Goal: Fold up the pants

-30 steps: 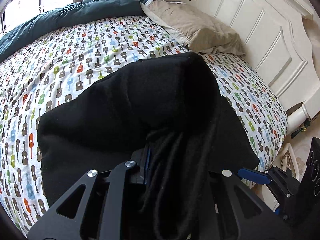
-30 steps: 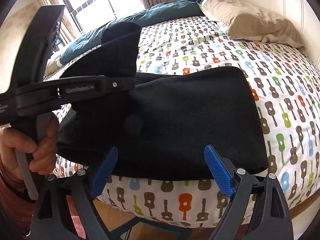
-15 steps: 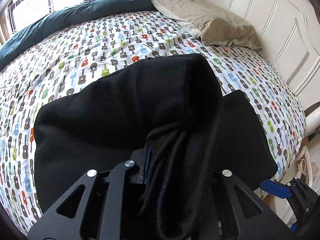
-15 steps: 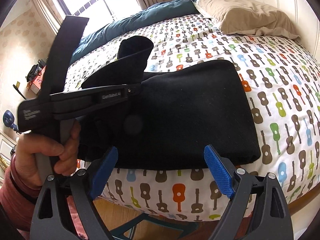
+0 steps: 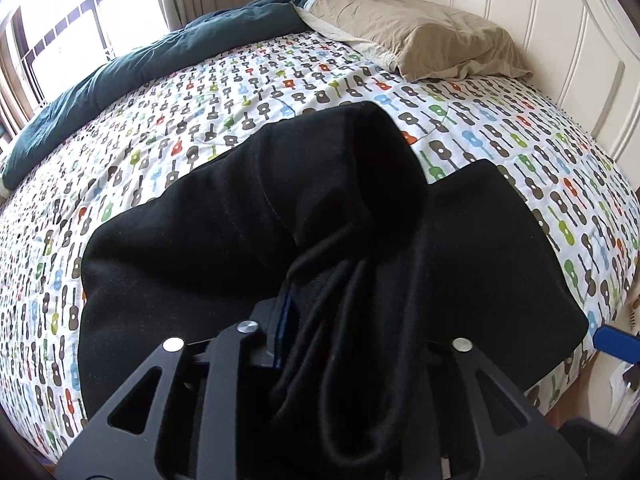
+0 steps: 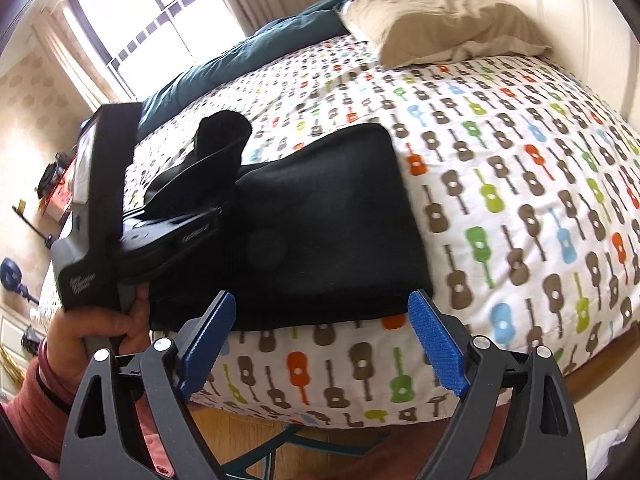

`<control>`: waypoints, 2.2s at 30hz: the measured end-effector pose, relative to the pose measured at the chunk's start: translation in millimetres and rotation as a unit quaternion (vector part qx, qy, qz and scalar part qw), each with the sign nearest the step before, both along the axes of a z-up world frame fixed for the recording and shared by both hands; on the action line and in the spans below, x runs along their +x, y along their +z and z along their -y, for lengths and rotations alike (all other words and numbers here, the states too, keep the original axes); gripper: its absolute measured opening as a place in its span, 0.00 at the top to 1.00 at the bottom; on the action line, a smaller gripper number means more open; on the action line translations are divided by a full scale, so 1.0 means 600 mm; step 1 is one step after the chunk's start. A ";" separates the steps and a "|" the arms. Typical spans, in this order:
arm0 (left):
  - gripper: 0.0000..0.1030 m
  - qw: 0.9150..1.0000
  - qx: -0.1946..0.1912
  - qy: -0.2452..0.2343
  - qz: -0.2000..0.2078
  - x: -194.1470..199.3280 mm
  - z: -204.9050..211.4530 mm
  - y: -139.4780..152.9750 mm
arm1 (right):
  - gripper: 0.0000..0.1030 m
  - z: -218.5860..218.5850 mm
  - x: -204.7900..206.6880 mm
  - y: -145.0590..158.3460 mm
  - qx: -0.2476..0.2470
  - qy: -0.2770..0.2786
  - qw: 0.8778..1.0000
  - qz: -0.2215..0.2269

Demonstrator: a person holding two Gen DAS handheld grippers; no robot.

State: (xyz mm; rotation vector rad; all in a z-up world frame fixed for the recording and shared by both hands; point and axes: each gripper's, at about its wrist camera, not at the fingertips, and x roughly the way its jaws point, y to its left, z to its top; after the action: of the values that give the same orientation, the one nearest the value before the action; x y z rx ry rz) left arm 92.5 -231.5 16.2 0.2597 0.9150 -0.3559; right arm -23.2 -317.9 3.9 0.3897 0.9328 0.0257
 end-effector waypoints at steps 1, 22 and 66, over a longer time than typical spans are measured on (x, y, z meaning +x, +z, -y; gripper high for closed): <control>0.68 1.000 0.002 0.001 0.005 -0.004 0.002 0.002 | 0.16 0.004 -0.002 0.001 0.000 -0.004 1.000 0.000; 0.12 0.995 -0.046 0.061 0.066 -0.065 -0.167 0.097 | 0.16 0.022 0.092 0.008 0.185 0.046 0.981 0.036; 0.12 0.968 -0.019 0.248 -0.021 -0.004 -0.401 0.008 | 0.88 -0.006 0.184 0.022 0.188 0.106 0.976 0.030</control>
State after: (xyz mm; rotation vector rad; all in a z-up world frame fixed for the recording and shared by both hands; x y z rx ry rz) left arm 90.2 9.0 20.8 -0.0174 0.9783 0.0840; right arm 87.0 -314.0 17.3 0.6339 0.9072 0.4127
